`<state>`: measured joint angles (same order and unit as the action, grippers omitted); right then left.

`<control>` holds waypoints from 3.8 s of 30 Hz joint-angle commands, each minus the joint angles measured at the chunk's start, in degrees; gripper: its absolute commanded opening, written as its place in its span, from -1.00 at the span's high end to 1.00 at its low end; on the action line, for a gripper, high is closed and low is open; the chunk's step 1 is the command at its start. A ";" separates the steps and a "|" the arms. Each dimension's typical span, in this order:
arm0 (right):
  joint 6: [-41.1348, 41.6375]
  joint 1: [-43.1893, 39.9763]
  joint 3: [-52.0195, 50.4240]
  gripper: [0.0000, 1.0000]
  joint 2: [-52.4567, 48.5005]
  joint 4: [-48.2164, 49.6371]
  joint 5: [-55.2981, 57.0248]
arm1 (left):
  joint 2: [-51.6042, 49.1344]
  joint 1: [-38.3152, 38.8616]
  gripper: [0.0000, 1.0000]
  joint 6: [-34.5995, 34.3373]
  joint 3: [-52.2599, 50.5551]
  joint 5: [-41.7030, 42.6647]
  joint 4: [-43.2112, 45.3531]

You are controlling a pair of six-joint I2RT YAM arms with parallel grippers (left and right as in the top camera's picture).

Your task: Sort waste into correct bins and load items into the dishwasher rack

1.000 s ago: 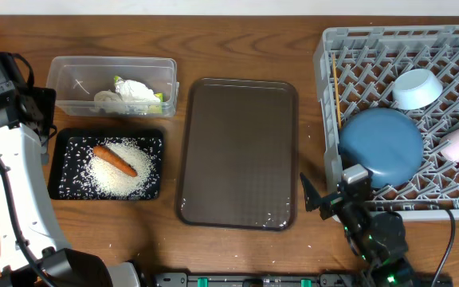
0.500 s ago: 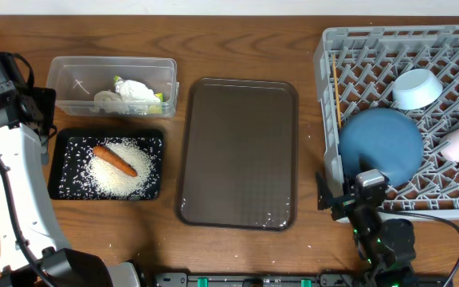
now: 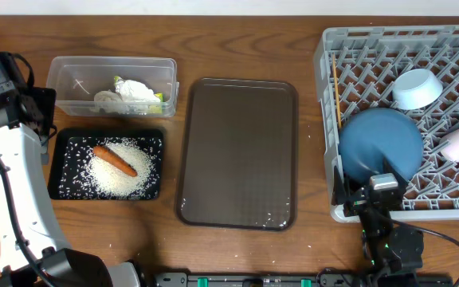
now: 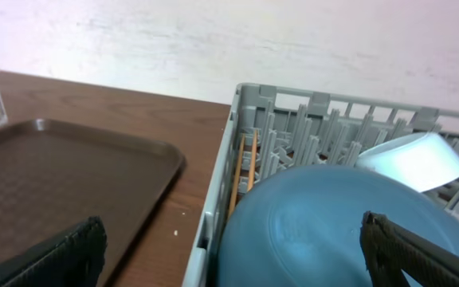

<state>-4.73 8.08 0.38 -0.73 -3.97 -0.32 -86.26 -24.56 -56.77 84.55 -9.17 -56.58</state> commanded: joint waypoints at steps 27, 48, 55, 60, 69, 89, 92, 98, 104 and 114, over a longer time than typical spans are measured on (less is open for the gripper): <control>5.16 -5.42 -0.07 -0.98 0.46 -0.28 1.81 | -0.35 -0.24 -0.97 0.33 0.00 -0.28 -0.17; 5.11 -5.42 -0.07 -0.98 0.07 -0.28 1.36 | -0.35 -0.24 -0.97 0.33 0.00 -0.28 -0.17; 5.11 -5.42 -0.07 -0.98 0.07 -0.28 1.36 | -0.35 -0.24 -0.97 0.33 0.00 -0.28 -0.17; 5.11 -5.42 -0.07 -0.99 0.07 -0.28 1.36 | -0.35 -0.24 -0.97 0.33 0.00 -0.28 -0.17; 5.11 -5.42 -0.07 -0.98 0.07 -0.28 1.36 | -0.52 -0.24 -0.98 0.35 0.00 -5.33 -0.17; 5.11 -5.42 -0.07 -0.98 0.07 -0.28 1.36 | 9.03 0.00 -0.97 9.07 -0.37 -5.66 -24.81; 5.11 -5.42 -0.07 -0.98 0.07 -0.28 1.36 | 12.57 1.92 -0.97 10.80 -3.89 -5.70 -22.64; 5.11 -5.42 -0.07 -0.99 0.07 -0.28 1.36 | 21.18 9.55 -0.97 19.19 -21.57 -4.92 -1.11; 5.11 -5.42 -0.07 -0.98 0.07 -0.28 1.36 | 32.17 17.20 -0.97 35.67 -41.20 4.13 25.81; 5.11 -5.42 -0.07 -0.99 0.07 -0.28 1.36 | 49.51 20.26 -0.99 49.70 -63.17 13.84 46.16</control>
<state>-0.43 3.29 0.38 -0.73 -4.01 0.75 -41.74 -4.58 -14.61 26.48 0.01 -12.62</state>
